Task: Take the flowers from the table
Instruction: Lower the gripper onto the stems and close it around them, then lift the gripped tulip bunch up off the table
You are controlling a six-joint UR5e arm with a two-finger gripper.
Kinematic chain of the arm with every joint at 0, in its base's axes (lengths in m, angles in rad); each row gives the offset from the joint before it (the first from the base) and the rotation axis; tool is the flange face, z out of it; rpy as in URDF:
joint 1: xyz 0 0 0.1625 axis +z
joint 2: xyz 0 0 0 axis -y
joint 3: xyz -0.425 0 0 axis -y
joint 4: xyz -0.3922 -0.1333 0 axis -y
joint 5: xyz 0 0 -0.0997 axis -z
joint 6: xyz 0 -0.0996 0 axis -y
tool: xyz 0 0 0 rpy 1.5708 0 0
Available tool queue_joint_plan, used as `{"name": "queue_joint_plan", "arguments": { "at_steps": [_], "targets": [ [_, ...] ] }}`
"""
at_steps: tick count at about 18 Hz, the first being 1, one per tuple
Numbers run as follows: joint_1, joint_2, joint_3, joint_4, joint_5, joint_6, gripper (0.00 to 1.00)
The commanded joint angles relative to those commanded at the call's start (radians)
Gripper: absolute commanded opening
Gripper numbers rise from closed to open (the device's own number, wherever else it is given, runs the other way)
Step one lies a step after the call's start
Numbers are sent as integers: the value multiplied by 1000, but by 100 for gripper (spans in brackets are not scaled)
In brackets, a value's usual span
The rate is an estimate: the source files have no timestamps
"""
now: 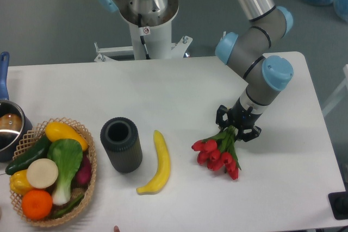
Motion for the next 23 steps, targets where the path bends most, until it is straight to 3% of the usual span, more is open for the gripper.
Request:
{"name": "queue_joint_plan", "arguments": {
  "at_steps": [11,18,23],
  "targets": [
    [3,35,8,-37,-3,0,41],
    [3,142,11,-93,-78,-26,41],
    [-2,271,14,-100,-303,-159,41]
  ]
}}
